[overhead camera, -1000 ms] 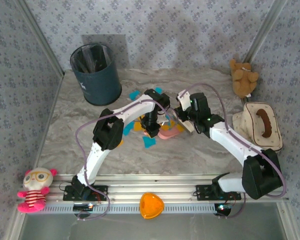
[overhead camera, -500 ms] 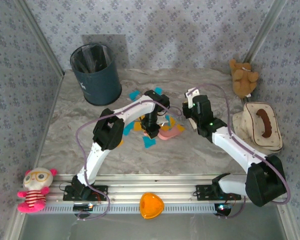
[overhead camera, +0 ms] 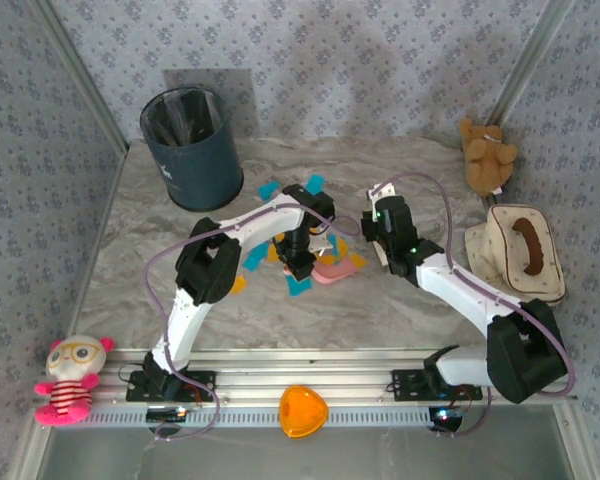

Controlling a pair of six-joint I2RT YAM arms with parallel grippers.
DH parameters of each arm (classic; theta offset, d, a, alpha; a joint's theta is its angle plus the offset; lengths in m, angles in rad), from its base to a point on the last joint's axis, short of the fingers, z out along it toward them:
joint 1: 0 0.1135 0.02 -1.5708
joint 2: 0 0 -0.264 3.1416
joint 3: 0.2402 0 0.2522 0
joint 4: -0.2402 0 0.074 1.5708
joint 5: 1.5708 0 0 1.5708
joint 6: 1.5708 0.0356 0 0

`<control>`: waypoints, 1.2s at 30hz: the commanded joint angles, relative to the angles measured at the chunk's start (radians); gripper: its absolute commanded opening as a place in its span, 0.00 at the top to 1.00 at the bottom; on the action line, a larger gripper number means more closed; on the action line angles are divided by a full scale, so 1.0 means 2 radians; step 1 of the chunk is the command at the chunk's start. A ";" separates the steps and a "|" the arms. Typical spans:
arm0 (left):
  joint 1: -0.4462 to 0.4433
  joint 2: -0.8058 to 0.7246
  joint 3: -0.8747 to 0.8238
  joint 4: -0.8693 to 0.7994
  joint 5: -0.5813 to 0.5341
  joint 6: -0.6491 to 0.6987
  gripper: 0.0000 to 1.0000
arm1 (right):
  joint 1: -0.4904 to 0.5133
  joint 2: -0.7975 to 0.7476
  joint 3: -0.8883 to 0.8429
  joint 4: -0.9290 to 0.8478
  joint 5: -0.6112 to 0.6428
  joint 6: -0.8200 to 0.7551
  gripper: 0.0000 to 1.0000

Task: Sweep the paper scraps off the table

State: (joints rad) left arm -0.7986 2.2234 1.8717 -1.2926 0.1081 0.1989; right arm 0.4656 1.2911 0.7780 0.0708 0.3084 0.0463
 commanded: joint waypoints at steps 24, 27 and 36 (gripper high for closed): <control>-0.006 -0.104 -0.139 0.038 0.024 0.014 1.00 | 0.008 0.007 -0.009 -0.022 -0.036 0.028 1.00; -0.011 -0.105 -0.147 0.036 0.028 0.017 1.00 | 0.013 0.010 -0.009 -0.023 -0.038 0.034 1.00; -0.014 -0.094 -0.145 0.043 0.016 0.011 1.00 | 0.027 0.018 -0.009 -0.014 -0.049 0.051 1.00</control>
State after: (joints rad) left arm -0.8207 2.0529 1.5768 -1.1984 0.1379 0.2131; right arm 0.5056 1.3067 0.7692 0.0784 0.2512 0.0963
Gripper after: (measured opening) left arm 0.277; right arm 0.257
